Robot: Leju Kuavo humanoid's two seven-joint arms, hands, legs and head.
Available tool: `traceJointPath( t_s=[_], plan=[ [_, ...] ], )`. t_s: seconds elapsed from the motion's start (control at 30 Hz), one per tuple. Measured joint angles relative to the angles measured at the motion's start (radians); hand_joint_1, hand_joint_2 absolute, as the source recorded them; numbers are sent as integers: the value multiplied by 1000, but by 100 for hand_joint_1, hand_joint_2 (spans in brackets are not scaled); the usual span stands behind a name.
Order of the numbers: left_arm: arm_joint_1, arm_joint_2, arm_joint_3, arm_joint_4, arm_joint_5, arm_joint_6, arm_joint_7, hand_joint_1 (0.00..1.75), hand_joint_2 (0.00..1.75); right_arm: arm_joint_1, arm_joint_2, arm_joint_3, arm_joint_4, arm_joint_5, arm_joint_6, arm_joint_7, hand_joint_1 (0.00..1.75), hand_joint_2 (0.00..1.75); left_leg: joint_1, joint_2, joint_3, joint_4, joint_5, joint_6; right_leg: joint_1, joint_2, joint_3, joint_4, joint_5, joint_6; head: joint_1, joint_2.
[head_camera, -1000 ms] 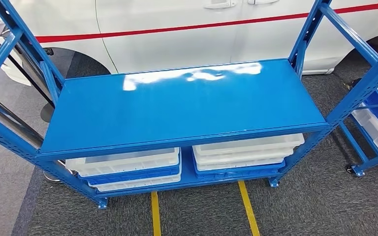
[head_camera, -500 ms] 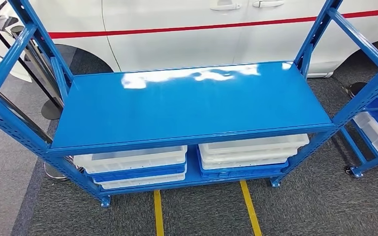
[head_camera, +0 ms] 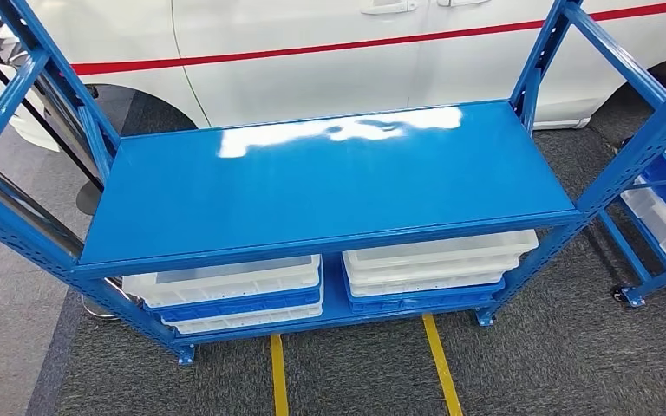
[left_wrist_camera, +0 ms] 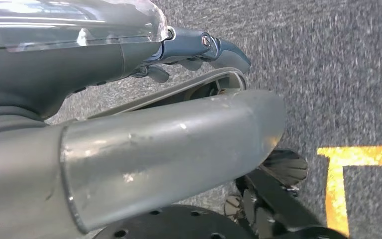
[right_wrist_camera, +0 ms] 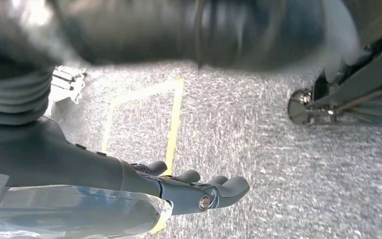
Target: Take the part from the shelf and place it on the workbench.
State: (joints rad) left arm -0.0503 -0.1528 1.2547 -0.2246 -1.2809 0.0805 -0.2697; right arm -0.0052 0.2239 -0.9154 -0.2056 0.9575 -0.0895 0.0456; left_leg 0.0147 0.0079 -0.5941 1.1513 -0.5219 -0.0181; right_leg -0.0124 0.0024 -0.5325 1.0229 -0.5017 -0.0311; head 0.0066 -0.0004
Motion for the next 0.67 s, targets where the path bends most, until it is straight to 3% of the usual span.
traceJointPath(
  t_s=[0.03, 0.07, 0.13, 0.17, 0.2, 0.27, 0.33, 0.67],
  plan=[
    [0, 0, 0, 0, 0, 1, 0, 0, 0, -1, 0, -1, 0, 0, -1, 1, 0, 175, 1, -1, 32, -69, 21, -7, 3, 1, 0, 4, -3, 2, 0, 0],
    [-1, 0, 0, 0, 0, 2, 1, 0, 0, -1, 0, -2, 0, 0, -3, 4, 0, 131, 1, -2, 55, -116, 32, -5, 6, 2, 0, 6, -5, 4, 0, 0],
    [-2, -2, 0, 0, -1, 6, 4, 0, 0, -3, 0, -6, 0, 1, -8, 8, 0, 44, -1, -4, 69, -144, 27, 2, 13, 3, -3, 10, -7, 7, 1, 0],
    [-2, -2, 0, 0, -1, 8, 6, 0, 0, -3, 0, -8, 0, 1, -9, 8, 0, 44, -2, -4, 68, -142, 30, 11, 13, 2, -4, 9, -6, 8, 2, 0],
    [-2, -2, 0, 0, -1, 10, 8, 0, 0, -3, 0, -11, 0, 1, -10, 8, 0, 87, -5, -4, 67, -142, 30, 11, 12, 2, -4, 9, -6, 10, 1, 0],
    [-1, -2, 0, 0, -1, 11, 12, 0, 87, -3, 0, -15, 0, 1, -11, 7, 0, 175, -9, -4, 67, -141, 29, 14, 9, 2, -4, 8, -5, 14, 1, 0],
    [-2, -2, 0, 0, -1, 11, 13, 0, 175, -3, 0, -18, 0, 2, -13, 8, 0, 175, -11, -4, 67, -141, 29, 17, 7, 3, -3, 7, -4, 18, 1, 0],
    [-3, -2, -1, 0, 5, 2, 11, 0, 175, -5, -3, -27, -1, 8, -28, 27, 0, 175, -14, -4, 67, -139, 29, 22, 2, 3, -2, 5, -3, 23, 1, 0]
  ],
)
